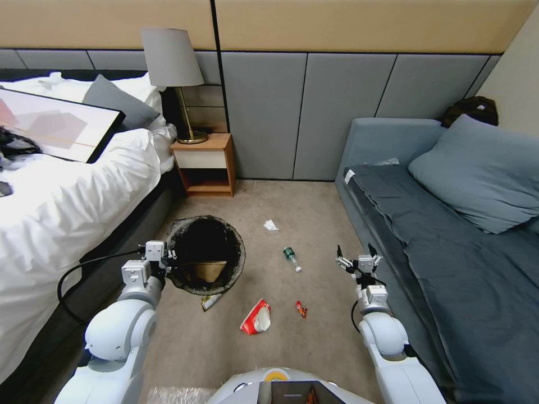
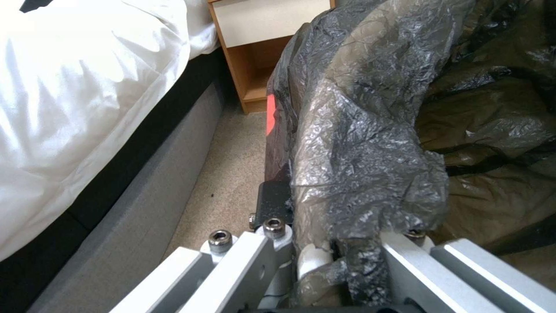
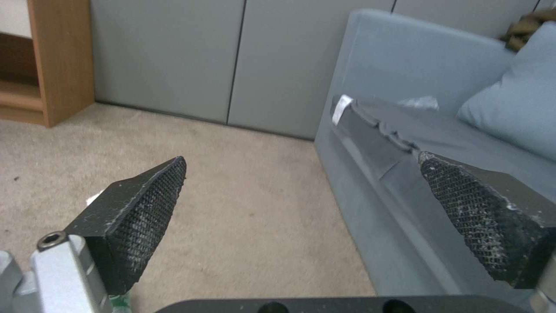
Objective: Pick up the trash bin, then pick up the garbage from the floor and place it into the trash bin.
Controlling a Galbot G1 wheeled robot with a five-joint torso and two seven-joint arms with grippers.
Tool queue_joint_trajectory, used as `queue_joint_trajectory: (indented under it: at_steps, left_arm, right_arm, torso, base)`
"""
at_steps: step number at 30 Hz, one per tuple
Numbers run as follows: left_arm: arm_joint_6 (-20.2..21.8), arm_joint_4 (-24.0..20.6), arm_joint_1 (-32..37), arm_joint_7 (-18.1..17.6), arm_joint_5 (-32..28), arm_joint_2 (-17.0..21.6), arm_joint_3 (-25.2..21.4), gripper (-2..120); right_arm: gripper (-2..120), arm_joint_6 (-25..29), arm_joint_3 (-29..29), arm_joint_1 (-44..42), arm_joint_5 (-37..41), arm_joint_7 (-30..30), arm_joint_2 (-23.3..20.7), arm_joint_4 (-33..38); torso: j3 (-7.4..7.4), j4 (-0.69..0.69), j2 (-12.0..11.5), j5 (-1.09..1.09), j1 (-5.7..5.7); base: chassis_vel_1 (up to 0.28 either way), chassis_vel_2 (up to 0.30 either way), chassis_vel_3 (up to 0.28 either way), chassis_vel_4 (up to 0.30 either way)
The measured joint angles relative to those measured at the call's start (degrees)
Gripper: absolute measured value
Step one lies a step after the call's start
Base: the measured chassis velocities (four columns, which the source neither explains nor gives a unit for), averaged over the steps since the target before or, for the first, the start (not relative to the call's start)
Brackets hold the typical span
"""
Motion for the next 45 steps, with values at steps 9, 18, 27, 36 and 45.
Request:
queue_joint_trajectory:
  at_steps: [9,18,27,36,45]
  left_arm:
    - [0.0,0.0,0.1,0.0,0.0,0.3,0.0,1]
    - [0.0,-0.1,0.2,-0.1,0.1,0.2,0.1,1]
    - [0.0,0.3,0.4,-0.1,0.7,0.0,0.2,1]
    - [0.0,0.8,0.5,0.0,1.1,0.0,-0.1,1]
    - [0.0,1.2,0.6,0.1,1.3,0.0,-0.4,1]
  right_arm:
    - [100,-12.4,-4.7,2.4,9.3,2.2,-8.3,-1.2]
    - [100,-24.7,-9.0,5.9,25.3,0.2,-18.7,-5.2]
    - [100,-35.6,-15.5,13.1,38.8,-0.7,-21.2,-10.6]
    - [100,-35.6,-28.6,24.7,45.2,-0.7,-20.7,-21.4]
    - [100,-35.3,-35.8,30.1,44.1,-1.2,-17.8,-30.0]
  torso:
    - [0.0,0.0,0.0,0.01,-0.01]
    - [0.0,-0.01,0.0,0.0,-0.01]
    - [0.0,-0.01,0.0,0.01,-0.01]
    - [0.0,0.01,0.0,0.0,-0.01]
    - [0.0,0.0,0.0,0.0,0.0]
  base:
    - [0.0,0.0,0.0,0.0]
    - [0.0,0.0,0.0,0.0]
    - [0.0,0.0,0.0,0.0]
    - [0.0,0.0,0.0,0.0]
    - [0.0,0.0,0.0,0.0]
